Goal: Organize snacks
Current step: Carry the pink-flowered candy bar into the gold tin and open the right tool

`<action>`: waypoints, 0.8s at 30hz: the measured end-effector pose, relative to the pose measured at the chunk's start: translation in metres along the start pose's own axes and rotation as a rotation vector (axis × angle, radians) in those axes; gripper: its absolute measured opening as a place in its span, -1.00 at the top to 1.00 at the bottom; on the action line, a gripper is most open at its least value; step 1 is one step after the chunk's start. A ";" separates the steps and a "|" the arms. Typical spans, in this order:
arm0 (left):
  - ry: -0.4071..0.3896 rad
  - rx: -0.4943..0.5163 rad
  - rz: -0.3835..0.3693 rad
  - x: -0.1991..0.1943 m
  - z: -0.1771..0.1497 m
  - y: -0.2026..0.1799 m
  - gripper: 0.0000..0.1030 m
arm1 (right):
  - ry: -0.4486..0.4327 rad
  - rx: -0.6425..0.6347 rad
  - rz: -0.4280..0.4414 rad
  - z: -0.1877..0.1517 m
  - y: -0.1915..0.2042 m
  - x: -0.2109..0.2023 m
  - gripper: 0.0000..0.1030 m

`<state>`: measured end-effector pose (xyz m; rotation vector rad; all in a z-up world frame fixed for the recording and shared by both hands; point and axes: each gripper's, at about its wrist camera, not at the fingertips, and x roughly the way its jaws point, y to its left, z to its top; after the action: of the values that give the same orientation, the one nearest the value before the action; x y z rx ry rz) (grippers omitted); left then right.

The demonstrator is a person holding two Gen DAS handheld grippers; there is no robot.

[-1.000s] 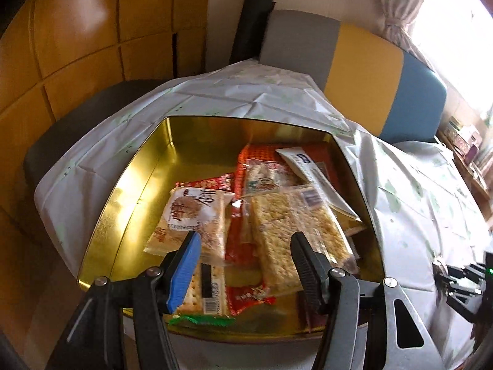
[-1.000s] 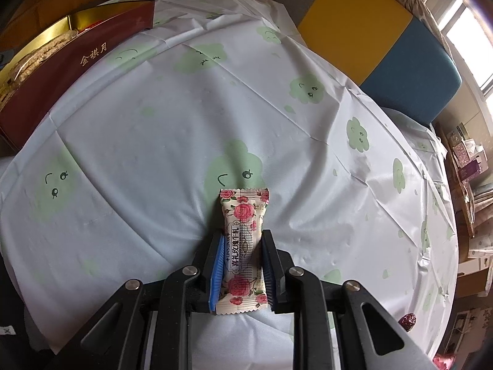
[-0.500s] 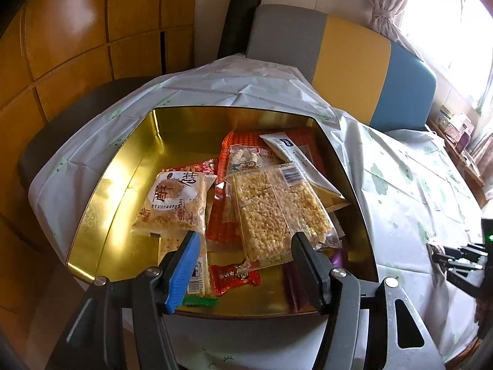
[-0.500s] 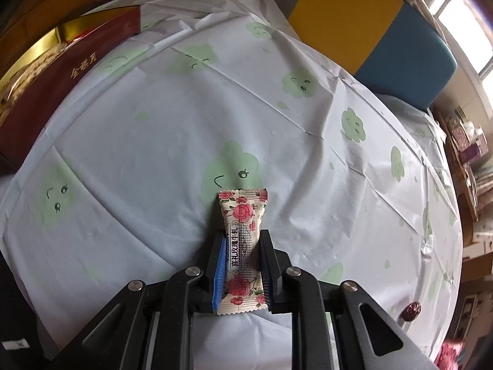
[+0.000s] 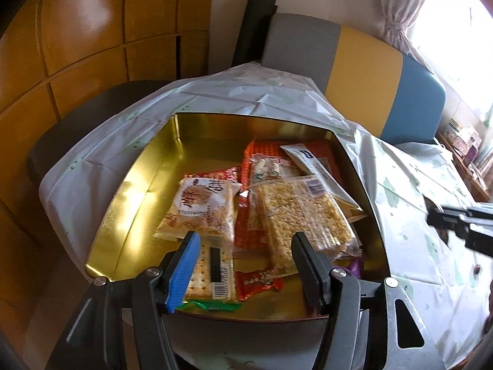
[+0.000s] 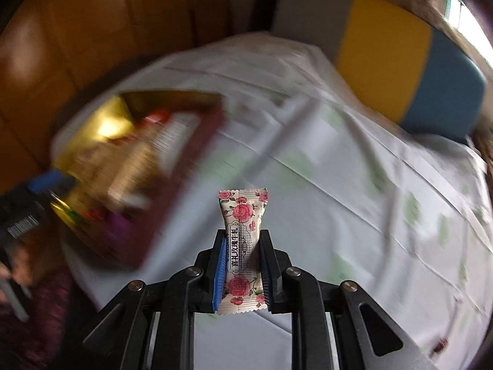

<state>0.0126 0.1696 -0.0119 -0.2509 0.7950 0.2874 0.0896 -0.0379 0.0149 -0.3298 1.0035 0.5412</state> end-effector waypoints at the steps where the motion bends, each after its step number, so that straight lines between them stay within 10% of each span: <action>1: -0.003 -0.004 0.003 0.000 0.000 0.002 -0.21 | -0.012 -0.015 0.036 0.012 0.012 0.002 0.62; 11: -0.007 -0.034 0.014 0.004 0.000 0.015 -0.21 | -0.045 -0.056 0.111 0.090 0.076 0.046 0.54; 24: -0.024 -0.022 0.033 0.004 -0.001 0.013 -0.28 | 0.009 -0.010 0.093 0.078 0.077 0.084 0.41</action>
<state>0.0098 0.1824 -0.0168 -0.2545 0.7727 0.3294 0.1359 0.0875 -0.0200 -0.2954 1.0287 0.6292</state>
